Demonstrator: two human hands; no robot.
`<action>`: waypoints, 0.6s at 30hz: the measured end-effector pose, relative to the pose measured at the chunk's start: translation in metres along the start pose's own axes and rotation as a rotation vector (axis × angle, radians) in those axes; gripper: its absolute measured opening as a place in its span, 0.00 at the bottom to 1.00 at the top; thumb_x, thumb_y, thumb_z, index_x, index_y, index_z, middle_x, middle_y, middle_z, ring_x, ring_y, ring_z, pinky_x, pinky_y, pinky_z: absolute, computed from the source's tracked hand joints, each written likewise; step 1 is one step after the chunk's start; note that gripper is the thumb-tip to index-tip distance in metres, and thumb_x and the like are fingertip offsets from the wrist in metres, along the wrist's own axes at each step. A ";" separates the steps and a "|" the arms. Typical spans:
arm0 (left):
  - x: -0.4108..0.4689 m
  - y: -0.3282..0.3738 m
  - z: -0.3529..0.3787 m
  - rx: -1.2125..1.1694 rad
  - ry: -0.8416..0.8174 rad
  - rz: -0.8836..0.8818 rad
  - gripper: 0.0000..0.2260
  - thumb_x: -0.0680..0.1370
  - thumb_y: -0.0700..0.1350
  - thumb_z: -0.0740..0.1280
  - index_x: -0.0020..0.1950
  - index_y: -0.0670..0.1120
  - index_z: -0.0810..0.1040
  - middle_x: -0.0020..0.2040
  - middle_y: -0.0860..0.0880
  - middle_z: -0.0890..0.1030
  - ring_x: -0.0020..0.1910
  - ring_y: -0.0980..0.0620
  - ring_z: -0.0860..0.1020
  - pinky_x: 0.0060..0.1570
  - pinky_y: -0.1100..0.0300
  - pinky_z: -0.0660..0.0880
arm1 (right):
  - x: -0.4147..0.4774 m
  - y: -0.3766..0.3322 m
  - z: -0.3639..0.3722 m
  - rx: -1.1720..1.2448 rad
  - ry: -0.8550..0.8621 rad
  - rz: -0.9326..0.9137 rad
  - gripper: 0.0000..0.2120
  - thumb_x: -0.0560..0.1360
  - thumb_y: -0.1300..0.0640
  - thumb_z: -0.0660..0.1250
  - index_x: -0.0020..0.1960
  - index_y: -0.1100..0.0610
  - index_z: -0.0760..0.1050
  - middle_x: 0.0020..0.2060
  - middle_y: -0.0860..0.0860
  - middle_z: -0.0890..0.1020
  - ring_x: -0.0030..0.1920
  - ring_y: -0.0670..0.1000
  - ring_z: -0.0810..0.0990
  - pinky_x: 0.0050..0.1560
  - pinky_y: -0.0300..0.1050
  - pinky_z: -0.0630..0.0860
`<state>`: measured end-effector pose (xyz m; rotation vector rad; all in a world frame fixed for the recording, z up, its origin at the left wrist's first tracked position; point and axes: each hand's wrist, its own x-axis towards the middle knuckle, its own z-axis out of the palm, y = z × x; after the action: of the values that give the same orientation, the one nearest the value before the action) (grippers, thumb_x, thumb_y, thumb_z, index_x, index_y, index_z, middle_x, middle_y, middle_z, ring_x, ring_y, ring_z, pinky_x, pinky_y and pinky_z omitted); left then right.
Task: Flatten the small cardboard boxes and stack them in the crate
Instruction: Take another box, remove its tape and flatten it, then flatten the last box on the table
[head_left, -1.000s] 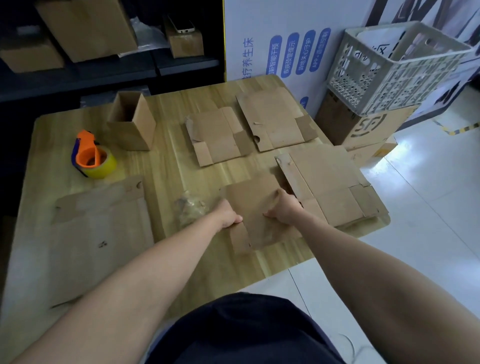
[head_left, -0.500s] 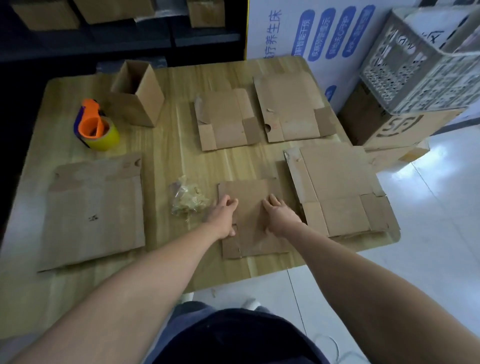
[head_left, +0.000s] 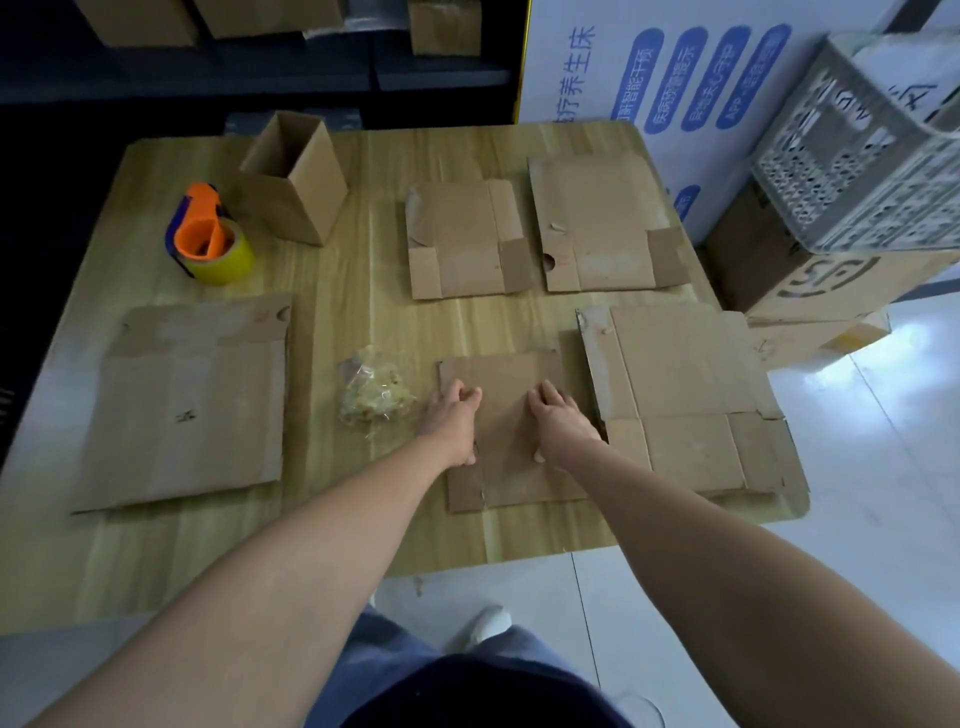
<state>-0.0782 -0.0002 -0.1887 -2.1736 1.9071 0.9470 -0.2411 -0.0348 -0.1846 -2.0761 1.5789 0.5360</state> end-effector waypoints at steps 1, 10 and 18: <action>-0.001 0.003 -0.001 -0.064 0.018 -0.038 0.44 0.68 0.42 0.76 0.77 0.47 0.55 0.72 0.46 0.53 0.68 0.42 0.60 0.69 0.54 0.62 | -0.001 0.000 0.000 0.040 -0.004 0.027 0.44 0.71 0.63 0.72 0.77 0.51 0.48 0.77 0.52 0.46 0.76 0.59 0.51 0.69 0.52 0.63; -0.005 0.010 -0.018 -0.479 0.084 -0.272 0.33 0.74 0.37 0.68 0.75 0.42 0.58 0.70 0.41 0.65 0.66 0.44 0.68 0.61 0.57 0.70 | -0.008 -0.009 -0.011 0.044 0.024 0.177 0.34 0.73 0.65 0.68 0.74 0.58 0.56 0.73 0.55 0.57 0.69 0.58 0.63 0.62 0.51 0.69; -0.005 -0.008 -0.067 -0.473 0.207 -0.124 0.22 0.78 0.37 0.63 0.71 0.42 0.66 0.69 0.44 0.69 0.65 0.46 0.71 0.61 0.57 0.69 | -0.001 -0.049 -0.062 0.059 0.187 0.064 0.20 0.76 0.66 0.59 0.67 0.60 0.68 0.60 0.58 0.75 0.58 0.58 0.74 0.52 0.48 0.73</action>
<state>-0.0449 -0.0251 -0.1348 -2.7101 1.7345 1.3034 -0.1925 -0.0594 -0.1276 -2.0881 1.7488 0.3201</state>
